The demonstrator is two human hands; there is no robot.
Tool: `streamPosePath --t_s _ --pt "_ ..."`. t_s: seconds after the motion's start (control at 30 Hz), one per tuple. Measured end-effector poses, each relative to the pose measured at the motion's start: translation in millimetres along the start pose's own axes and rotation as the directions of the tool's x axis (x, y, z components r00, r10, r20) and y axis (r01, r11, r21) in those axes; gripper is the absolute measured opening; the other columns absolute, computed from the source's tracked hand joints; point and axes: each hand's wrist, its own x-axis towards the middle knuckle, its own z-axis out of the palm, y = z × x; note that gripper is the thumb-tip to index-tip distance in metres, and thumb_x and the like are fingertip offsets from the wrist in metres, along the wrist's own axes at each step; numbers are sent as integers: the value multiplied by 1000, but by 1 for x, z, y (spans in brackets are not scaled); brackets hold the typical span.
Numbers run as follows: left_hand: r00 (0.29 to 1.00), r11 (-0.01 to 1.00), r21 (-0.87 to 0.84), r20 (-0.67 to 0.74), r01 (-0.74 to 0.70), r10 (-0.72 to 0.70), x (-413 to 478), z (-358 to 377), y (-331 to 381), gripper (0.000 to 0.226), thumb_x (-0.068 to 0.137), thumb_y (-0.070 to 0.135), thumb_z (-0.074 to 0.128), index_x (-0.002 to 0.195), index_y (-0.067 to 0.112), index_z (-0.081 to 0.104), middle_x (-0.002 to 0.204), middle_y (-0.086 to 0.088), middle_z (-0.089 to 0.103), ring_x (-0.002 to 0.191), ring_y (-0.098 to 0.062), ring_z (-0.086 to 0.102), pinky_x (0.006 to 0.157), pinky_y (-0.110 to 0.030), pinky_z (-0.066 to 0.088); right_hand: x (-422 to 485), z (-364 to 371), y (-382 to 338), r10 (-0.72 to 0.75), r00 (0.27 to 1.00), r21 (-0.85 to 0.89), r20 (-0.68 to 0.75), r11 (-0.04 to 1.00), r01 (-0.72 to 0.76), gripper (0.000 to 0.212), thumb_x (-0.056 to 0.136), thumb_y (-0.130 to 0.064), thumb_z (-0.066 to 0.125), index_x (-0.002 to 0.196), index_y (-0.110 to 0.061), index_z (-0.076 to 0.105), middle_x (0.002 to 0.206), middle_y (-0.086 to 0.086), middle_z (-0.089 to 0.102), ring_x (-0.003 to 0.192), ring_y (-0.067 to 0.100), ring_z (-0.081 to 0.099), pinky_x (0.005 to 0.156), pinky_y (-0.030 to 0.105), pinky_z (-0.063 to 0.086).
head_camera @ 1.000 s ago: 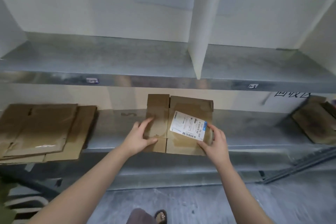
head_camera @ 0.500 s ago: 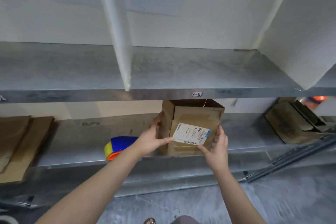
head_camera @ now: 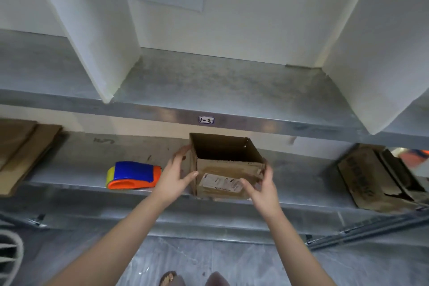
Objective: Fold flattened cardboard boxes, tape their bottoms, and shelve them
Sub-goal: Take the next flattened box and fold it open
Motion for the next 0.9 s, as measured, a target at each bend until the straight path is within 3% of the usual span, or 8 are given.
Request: streamPosePath --t_s 0.17,0.37,0.43,0.5,0.6,0.73,0.83,0.9 --pt "995 995 33 33 -95 94 -8 10 -1 59 85 47 63 137 42 36 149 17 22 138 -2 22 116 -31 26 0 10 5 -91 995 -124 32 988 94 57 81 -58 63 130 -36 45 133 -10 49 123 7 46 102 29 41" --pt "1000 990 -141 10 9 -8 4 2 2 30 83 41 70 111 33 64 137 17 39 123 -5 47 103 -32 46 13 11 3 14 999 55 -36 998 -12 52 78 -61 66 120 -31 60 127 -4 56 123 13 51 102 30 44" --pt "1000 995 -97 -4 18 -19 11 -4 3 45 77 49 73 117 35 60 131 20 42 123 -8 47 101 -36 47 23 8 0 44 998 110 -41 993 -39 50 79 -44 75 121 -36 49 122 -2 59 114 18 58 96 37 51" --pt "998 997 -73 -47 36 -39 19 -9 8 72 74 42 79 134 40 40 135 15 40 123 -9 44 100 -35 46 35 4 -6 83 996 128 -15 988 -80 68 74 -35 80 125 -37 35 121 2 56 107 23 61 90 47 55" --pt "993 987 -107 24 116 -114 36 -14 15 104 72 28 84 146 44 14 145 12 23 125 -10 35 102 -36 42 50 -4 -17 130 987 116 92 983 -140 91 77 -20 81 142 -43 22 135 -2 42 116 25 51 76 43 60" --pt "973 983 -148 216 112 -79 45 -21 12 82 75 28 82 139 40 31 145 14 33 131 -14 39 104 -33 39 60 -10 -23 105 962 93 251 987 -132 79 82 -13 75 139 -49 34 141 -15 32 127 21 40 66 32 59" --pt "986 997 -66 166 45 -33 37 -17 4 66 77 39 77 133 35 43 145 18 33 129 -9 40 105 -30 38 54 -8 -20 65 971 24 229 997 -73 50 81 -27 74 119 -49 50 138 -10 46 128 22 46 75 38 59" --pt "991 998 -65 134 20 -11 30 -11 1 64 78 40 75 135 35 45 147 21 28 127 -3 38 106 -26 36 48 -7 -13 34 983 -8 183 999 -33 47 77 -37 72 118 -48 52 135 -12 49 124 18 48 90 45 55"
